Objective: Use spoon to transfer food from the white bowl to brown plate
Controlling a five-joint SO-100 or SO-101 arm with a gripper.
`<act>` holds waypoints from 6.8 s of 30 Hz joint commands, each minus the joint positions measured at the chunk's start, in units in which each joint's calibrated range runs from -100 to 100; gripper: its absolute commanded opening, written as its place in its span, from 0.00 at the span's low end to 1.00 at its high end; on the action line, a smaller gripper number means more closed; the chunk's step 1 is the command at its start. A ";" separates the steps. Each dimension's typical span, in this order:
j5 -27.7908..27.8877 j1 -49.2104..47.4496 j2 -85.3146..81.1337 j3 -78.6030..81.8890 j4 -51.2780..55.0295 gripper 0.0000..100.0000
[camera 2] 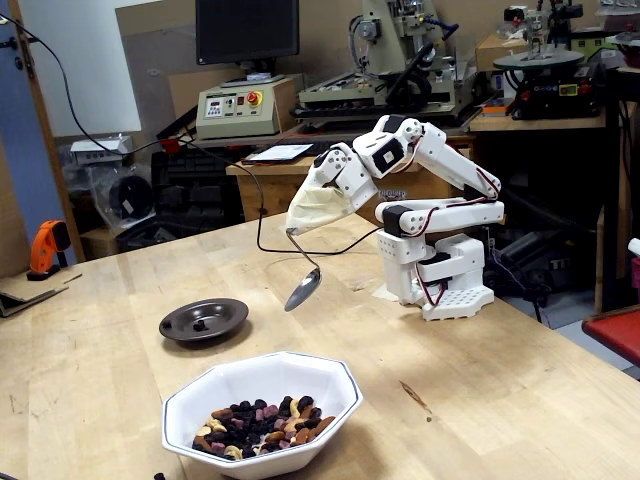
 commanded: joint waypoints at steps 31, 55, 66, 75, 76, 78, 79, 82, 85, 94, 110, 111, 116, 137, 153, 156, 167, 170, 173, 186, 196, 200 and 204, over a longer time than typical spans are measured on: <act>0.20 0.18 0.25 -3.17 0.24 0.04; 0.20 0.18 0.68 8.60 0.08 0.04; 0.20 0.18 0.68 8.69 0.08 0.04; 0.20 0.18 0.68 8.69 0.08 0.04; 0.20 0.18 0.68 8.69 0.08 0.04; 0.20 0.18 0.68 8.69 0.08 0.04; 0.15 0.18 0.68 8.69 0.08 0.04; 0.00 0.18 0.68 8.69 0.08 0.04; 0.20 0.18 0.68 8.69 0.08 0.04; 0.20 0.18 0.68 8.69 0.08 0.05; -0.15 -0.19 0.25 9.84 -4.98 0.05; -0.15 -0.19 0.25 10.28 -6.88 0.05; -0.15 -0.19 0.51 14.44 -18.18 0.05; -0.10 -0.27 0.25 30.37 -36.13 0.05; 0.05 0.18 0.34 30.37 -26.72 0.05; 0.05 0.18 0.60 30.37 -23.87 0.04; 0.15 0.18 0.25 30.37 -16.21 0.04; 0.15 0.18 0.25 30.37 -16.13 0.04; 0.15 0.18 0.25 30.37 -16.13 0.04; 0.15 0.18 0.25 30.37 -16.13 0.04; 0.15 0.18 0.25 30.37 -16.13 0.04; 0.15 0.18 0.25 30.37 -16.13 0.04; 0.15 0.18 0.25 30.37 -16.13 0.04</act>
